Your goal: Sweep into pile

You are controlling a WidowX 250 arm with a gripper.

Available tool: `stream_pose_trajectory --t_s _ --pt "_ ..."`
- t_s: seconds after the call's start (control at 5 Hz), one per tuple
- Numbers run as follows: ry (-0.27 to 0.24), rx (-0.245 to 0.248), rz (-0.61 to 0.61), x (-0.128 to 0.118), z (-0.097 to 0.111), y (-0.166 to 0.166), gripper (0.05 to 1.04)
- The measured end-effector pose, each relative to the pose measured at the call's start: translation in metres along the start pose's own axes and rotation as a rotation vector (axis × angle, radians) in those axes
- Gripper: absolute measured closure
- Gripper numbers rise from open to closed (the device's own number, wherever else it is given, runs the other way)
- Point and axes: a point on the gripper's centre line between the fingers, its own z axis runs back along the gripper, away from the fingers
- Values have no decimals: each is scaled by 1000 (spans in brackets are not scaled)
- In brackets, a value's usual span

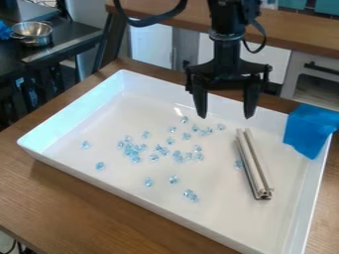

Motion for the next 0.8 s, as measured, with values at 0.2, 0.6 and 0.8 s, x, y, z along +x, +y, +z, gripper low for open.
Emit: stream_pose_trajectory --t_s 0.2,0.6,0.8 --pt "34 22 8 -3 -14 3 83" --pt "27 44 25 0 -28 -9 83" --pt "31 62 38 1 -37 -14 83"
